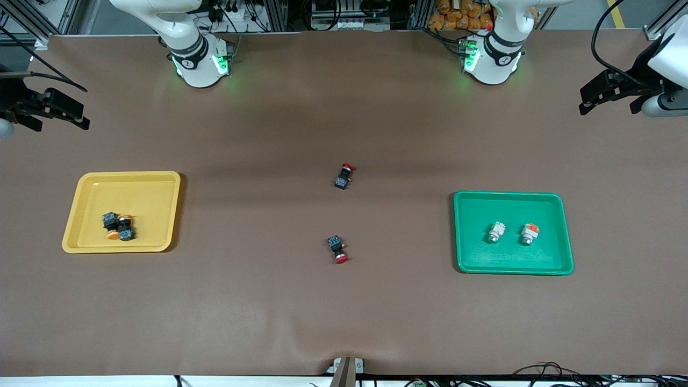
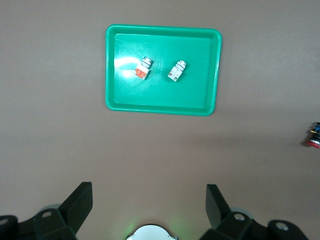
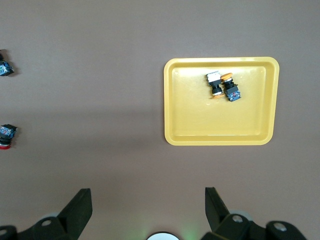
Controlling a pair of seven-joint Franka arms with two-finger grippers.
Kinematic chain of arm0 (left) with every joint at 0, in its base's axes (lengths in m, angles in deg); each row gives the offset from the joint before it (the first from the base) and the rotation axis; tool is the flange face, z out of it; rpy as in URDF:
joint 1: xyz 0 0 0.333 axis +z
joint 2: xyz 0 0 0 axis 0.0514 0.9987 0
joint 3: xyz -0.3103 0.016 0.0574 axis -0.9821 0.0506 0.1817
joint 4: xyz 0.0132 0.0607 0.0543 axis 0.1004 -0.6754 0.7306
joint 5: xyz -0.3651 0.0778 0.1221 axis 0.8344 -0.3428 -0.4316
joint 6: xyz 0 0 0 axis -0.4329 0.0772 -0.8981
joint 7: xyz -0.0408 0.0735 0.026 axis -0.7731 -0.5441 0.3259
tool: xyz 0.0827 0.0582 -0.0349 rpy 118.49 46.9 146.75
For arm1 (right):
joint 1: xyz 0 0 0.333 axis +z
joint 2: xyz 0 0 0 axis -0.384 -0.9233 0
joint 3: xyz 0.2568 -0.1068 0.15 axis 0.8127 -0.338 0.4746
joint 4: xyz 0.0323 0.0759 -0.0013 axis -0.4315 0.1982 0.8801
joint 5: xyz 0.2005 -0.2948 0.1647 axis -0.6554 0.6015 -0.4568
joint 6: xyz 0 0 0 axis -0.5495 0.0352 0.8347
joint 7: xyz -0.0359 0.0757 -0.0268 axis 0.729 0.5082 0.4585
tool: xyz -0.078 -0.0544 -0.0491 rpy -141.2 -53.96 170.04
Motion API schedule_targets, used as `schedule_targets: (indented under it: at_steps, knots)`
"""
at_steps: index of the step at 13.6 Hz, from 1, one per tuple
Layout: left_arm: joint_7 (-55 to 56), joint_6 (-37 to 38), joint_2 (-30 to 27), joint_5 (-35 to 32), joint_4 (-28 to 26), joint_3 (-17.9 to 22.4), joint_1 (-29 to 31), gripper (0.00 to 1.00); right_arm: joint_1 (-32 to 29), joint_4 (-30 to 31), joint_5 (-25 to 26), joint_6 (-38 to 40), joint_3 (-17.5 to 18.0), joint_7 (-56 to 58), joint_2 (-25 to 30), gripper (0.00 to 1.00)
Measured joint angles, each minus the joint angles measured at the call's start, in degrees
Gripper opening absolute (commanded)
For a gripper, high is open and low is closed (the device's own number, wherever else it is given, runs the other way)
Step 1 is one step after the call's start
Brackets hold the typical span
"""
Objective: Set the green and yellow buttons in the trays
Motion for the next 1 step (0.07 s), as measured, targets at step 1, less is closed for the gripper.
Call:
schedule_targets:
  at_steps: [1]
  knots:
    - [0.0, 0.01, 0.0, 0.0, 0.0, 0.0, 0.0, 1.0, 0.0, 0.0, 0.0, 0.01, 0.0, 0.0, 0.0, 1.0]
